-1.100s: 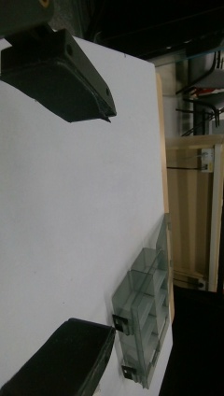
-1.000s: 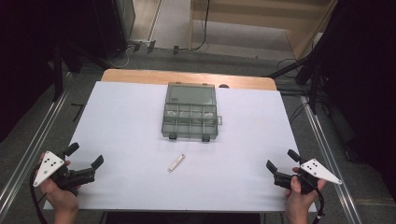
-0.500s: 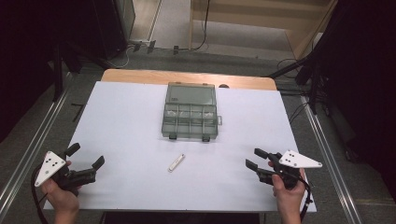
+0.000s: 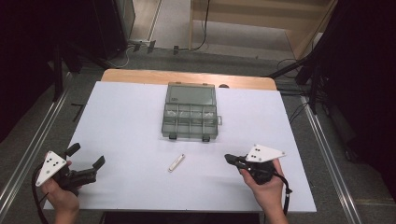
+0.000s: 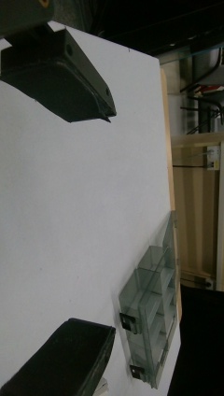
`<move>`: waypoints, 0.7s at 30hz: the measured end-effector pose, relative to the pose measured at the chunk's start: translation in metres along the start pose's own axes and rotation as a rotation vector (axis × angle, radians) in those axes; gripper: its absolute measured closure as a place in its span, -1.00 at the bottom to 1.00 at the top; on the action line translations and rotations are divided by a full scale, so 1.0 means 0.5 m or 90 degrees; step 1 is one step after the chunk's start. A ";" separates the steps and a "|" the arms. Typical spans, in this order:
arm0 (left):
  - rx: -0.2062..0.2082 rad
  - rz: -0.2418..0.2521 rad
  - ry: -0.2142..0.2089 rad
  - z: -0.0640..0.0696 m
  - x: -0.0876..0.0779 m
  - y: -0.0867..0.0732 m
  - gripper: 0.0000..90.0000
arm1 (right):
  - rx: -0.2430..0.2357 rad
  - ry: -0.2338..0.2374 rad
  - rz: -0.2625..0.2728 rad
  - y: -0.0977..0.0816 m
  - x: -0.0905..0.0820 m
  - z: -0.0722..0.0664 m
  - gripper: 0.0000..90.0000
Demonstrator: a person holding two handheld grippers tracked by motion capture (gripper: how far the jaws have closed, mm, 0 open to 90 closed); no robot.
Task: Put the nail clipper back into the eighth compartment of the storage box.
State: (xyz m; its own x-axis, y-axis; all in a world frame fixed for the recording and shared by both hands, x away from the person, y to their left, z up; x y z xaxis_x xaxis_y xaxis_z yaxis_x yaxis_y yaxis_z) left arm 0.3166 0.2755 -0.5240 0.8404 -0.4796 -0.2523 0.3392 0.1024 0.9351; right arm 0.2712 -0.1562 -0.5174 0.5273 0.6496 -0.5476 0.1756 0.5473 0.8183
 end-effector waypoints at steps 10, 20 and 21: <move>-0.001 -0.001 -0.003 0.001 0.001 0.000 -1.00 | -0.047 0.061 -0.038 0.037 0.065 -0.040 1.00; 0.000 -0.006 -0.002 0.002 0.002 -0.002 -1.00 | -0.092 0.110 -0.070 0.071 0.119 -0.073 1.00; 0.001 -0.006 -0.003 0.002 0.002 -0.002 -1.00 | -0.095 0.116 -0.072 0.073 0.124 -0.076 1.00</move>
State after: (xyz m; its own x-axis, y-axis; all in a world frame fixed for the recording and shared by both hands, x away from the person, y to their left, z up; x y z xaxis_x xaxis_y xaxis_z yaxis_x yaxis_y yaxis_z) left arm 0.3168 0.2739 -0.5249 0.8351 -0.4844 -0.2608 0.3473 0.0966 0.9328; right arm 0.2788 -0.0758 -0.5281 0.3511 0.6566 -0.6675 0.0930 0.6849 0.7227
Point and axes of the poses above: each handheld gripper's, and its own axes: x roughly forward along the jaws, y roughly out of its top, z roughly to its right, the point moved 10 cm from there along x, roughly forward along the jaws, and after that the axes turned 13 degrees about -x, right-handed, at the moved point
